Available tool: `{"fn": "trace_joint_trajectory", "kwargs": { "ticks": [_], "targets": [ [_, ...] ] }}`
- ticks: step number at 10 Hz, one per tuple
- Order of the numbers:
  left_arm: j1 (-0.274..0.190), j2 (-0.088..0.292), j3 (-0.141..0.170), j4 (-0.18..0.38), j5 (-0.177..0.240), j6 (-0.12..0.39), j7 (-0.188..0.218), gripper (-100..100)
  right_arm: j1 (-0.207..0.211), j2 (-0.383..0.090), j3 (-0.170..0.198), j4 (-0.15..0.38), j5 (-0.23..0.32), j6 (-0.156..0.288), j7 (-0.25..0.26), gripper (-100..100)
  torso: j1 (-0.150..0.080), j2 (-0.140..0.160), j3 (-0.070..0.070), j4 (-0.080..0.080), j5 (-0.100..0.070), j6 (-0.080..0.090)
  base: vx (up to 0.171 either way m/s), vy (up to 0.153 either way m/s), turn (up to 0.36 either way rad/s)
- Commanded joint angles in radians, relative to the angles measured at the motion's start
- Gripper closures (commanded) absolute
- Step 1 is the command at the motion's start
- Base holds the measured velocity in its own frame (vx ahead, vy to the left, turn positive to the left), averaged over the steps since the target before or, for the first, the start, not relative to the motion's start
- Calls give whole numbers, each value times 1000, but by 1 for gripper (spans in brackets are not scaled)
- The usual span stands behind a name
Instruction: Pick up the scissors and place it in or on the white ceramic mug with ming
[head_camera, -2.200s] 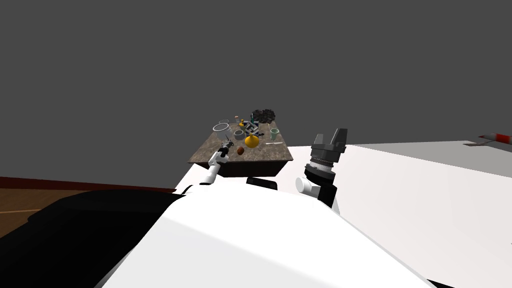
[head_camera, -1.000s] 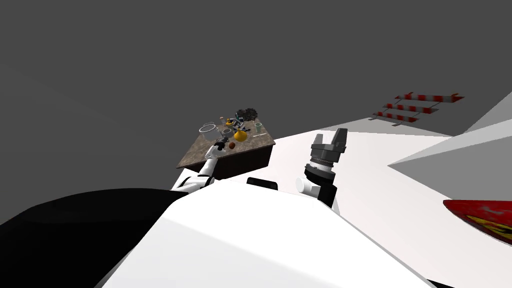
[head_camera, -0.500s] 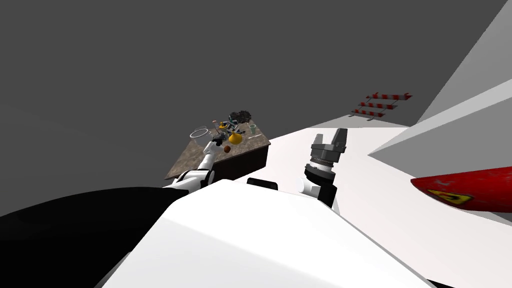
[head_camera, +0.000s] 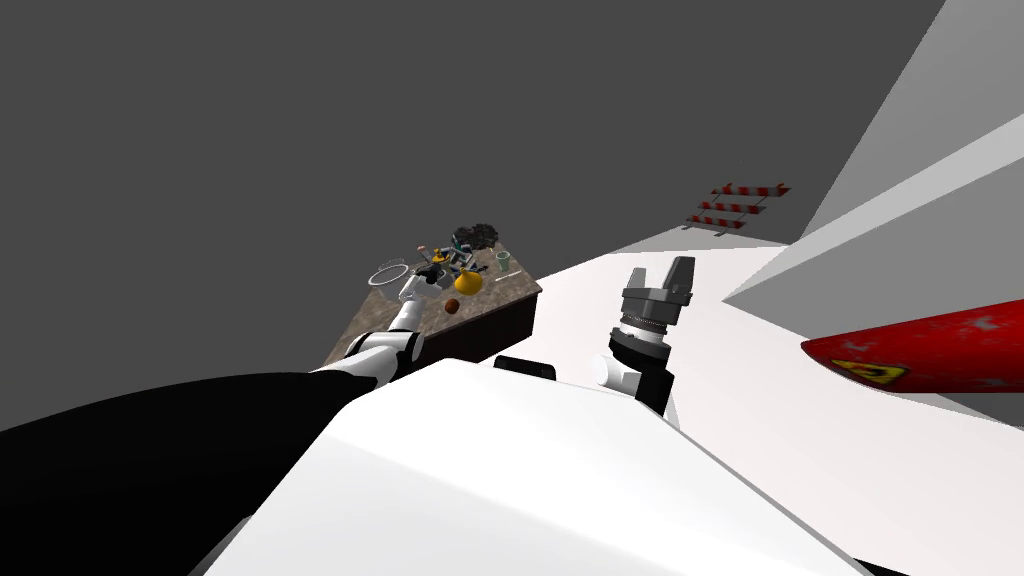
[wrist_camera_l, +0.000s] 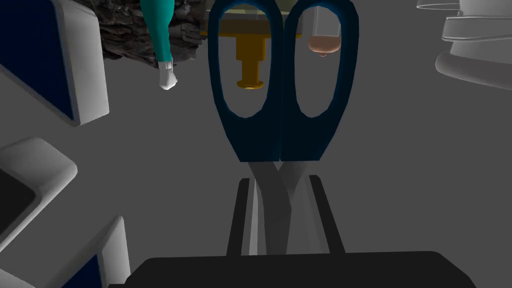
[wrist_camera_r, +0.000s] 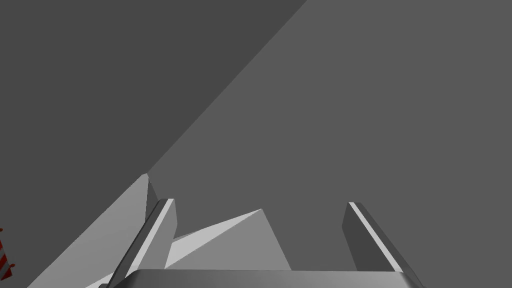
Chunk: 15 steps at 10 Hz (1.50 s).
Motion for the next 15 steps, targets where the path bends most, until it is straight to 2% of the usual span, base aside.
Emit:
{"fn": "trace_joint_trajectory", "kwargs": {
  "ticks": [1, 3, 4, 5, 9, 10, 11, 12, 13, 15],
  "targets": [
    [-20, 30, 0, 19, 4, 33, 18, 100, 0, 0, 0, 0, 0, 0, 0, 0, 0, 0, 0, 0, 0, 0, 70, 110, -73],
    [-48, 60, 4, 46, -6, 59, 43, 100, 0, 0, 0, 0, 0, 0, 0, 0, 1, 0, 0, 0, 0, -1, 83, 123, -49],
    [-38, 53, 1, 37, 2, 48, 32, 100, 0, 0, 0, 0, 0, 0, 0, 0, 1, -1, 0, 0, 0, -2, 45, 54, -3],
    [-39, 58, 2, 37, 3, 51, 34, -100, 0, 0, 0, 0, 0, 0, 0, 0, -4, 1, 0, -1, 1, -1, 8, 12, 2],
    [-39, 58, 2, 37, 3, 51, 34, -100, 0, 0, 0, 0, 0, 0, 0, 0, -8, 5, 2, 0, -1, -1, 0, 0, 0],
    [-39, 58, 2, 37, 3, 51, 34, 0, 0, 0, 0, 0, 0, 0, 0, 0, -9, 5, 2, 0, -1, -1, 0, 0, 0],
    [-89, 62, -23, 87, -6, 37, 47, -100, 0, 0, 0, 0, 0, 0, 0, 0, -9, 5, 2, 0, -1, -1, -13, -9, 74],
    [-90, 62, -23, 91, -6, 37, 47, -100, 0, 0, 0, 0, 0, 0, 0, 0, -9, 5, 3, 0, -1, -1, -16, -16, 52],
    [-132, 67, -49, 129, -15, 22, 61, -100, 0, 0, 0, 0, 0, 0, 0, 0, -10, 6, 3, 0, -1, -1, -23, -17, 112],
    [-142, 67, -49, 146, -15, 22, 61, -100, 0, 0, 0, 0, 0, 0, 0, 0, -10, 6, 3, 0, -1, 0, -12, -12, 16]
  ]
}}
